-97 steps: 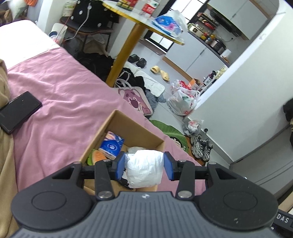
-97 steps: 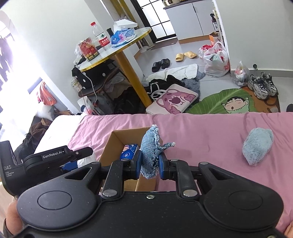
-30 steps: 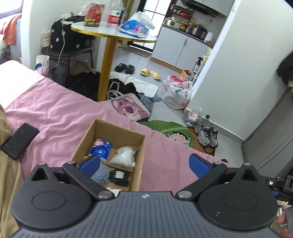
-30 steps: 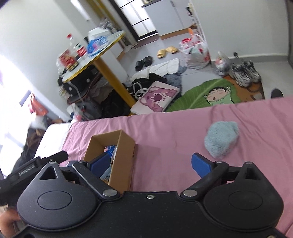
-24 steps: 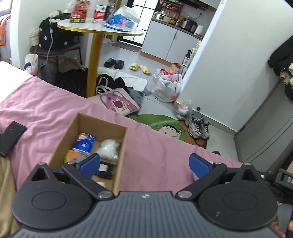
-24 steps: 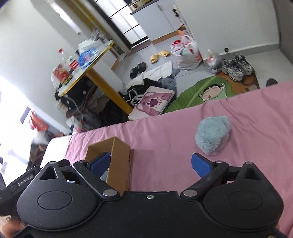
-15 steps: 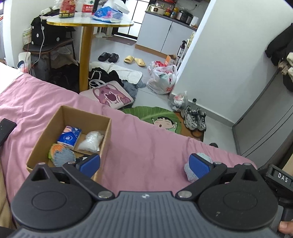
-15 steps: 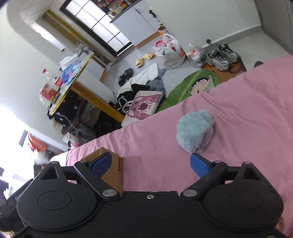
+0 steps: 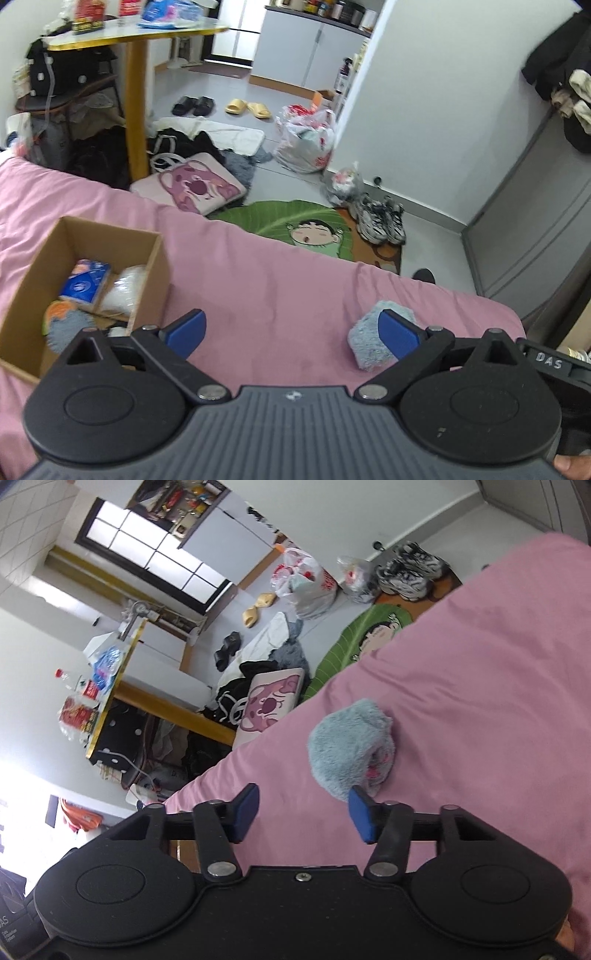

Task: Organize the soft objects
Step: 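Move both tools to the fluffy light-blue plush and close on it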

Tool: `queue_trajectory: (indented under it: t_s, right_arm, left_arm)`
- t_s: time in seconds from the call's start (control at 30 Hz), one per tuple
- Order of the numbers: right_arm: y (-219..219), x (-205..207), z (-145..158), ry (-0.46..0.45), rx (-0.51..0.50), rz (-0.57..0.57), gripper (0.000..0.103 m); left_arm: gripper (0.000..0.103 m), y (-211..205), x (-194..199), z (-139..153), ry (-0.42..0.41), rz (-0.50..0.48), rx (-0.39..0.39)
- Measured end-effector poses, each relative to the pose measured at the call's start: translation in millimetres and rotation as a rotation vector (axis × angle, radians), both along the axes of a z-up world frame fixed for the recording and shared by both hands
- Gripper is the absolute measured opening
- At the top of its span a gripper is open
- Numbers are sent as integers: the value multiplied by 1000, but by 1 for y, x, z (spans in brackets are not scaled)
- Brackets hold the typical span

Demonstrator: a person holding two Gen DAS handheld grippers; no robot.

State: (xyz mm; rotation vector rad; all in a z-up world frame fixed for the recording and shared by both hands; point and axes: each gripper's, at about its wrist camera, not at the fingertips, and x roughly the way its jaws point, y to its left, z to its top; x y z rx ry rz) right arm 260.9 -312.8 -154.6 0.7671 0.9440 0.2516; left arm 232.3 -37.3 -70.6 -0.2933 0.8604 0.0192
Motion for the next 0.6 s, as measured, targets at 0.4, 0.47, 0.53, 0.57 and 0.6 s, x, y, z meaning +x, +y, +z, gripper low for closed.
queue_trajectory:
  t_s: [0.4, 0.47, 0.53, 0.57, 0.6]
  right_arm:
    - [-5, 18, -30, 60, 36, -35, 40]
    - [-6, 21, -34, 69, 40, -38, 38]
    - [-6, 24, -37, 79, 43, -46, 37]
    - [-6, 25, -39, 84, 41, -50, 36]
    - [-6, 27, -41, 89, 39, -53, 35]
  left_arm:
    - [69, -24, 56, -41, 34, -130, -56]
    - [65, -30, 64, -48, 47, -151, -63]
    - [60, -36, 73, -57, 63, -180, -78]
    - [59, -39, 77, -61, 73, -192, -81]
    - [56, -43, 81, -65, 82, -206, -80]
